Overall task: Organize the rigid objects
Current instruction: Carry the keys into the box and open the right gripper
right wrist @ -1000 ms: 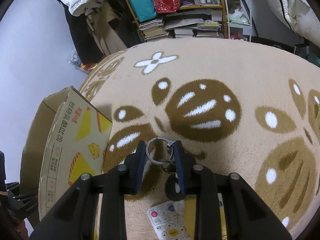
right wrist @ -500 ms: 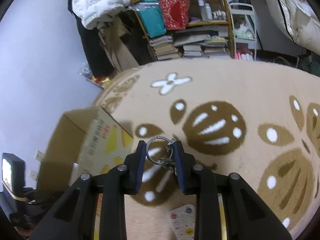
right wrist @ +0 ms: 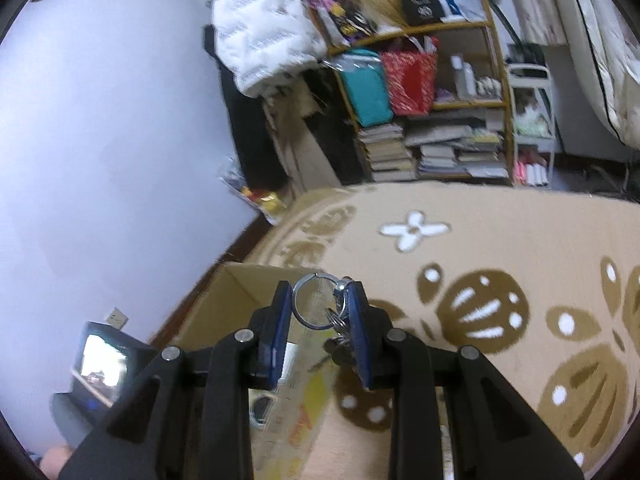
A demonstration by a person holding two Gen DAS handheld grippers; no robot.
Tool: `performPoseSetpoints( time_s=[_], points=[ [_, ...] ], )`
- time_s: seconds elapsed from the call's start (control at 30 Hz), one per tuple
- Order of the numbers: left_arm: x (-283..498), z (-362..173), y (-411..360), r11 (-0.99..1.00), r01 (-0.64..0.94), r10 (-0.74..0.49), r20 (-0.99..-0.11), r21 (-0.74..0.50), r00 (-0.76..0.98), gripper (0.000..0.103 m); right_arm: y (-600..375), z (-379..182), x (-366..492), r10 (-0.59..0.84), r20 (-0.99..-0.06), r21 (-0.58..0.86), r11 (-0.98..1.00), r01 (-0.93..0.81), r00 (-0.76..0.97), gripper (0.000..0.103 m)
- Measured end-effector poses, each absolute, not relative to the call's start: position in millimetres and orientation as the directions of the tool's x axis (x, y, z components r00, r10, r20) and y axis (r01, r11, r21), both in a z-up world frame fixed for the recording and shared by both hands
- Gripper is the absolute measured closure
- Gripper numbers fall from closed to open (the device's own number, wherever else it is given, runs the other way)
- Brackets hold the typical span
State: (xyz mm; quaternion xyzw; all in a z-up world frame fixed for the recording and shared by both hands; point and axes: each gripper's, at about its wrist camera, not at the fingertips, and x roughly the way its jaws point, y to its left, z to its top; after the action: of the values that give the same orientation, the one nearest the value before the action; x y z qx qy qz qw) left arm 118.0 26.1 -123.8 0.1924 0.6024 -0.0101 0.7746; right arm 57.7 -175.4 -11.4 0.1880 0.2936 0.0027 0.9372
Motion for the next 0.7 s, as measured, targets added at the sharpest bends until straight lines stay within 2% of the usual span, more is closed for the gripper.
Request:
performPoseSetpoints(
  time_s=[0.4,0.7],
  points=[
    [117,-124,24,0.927,0.248,0.211,-0.937,0.282,0.277,0.075,-138,27,41,0.186,-0.44,0.327,0.944,-0.036,0.878,0.074],
    [117,-123,26,0.929,0.246,0.208,-0.938,0.278,0.276,0.075,-112,-12,58,0.247,-0.546,0.323,0.944,-0.071,0.801,0.073]
  ],
)
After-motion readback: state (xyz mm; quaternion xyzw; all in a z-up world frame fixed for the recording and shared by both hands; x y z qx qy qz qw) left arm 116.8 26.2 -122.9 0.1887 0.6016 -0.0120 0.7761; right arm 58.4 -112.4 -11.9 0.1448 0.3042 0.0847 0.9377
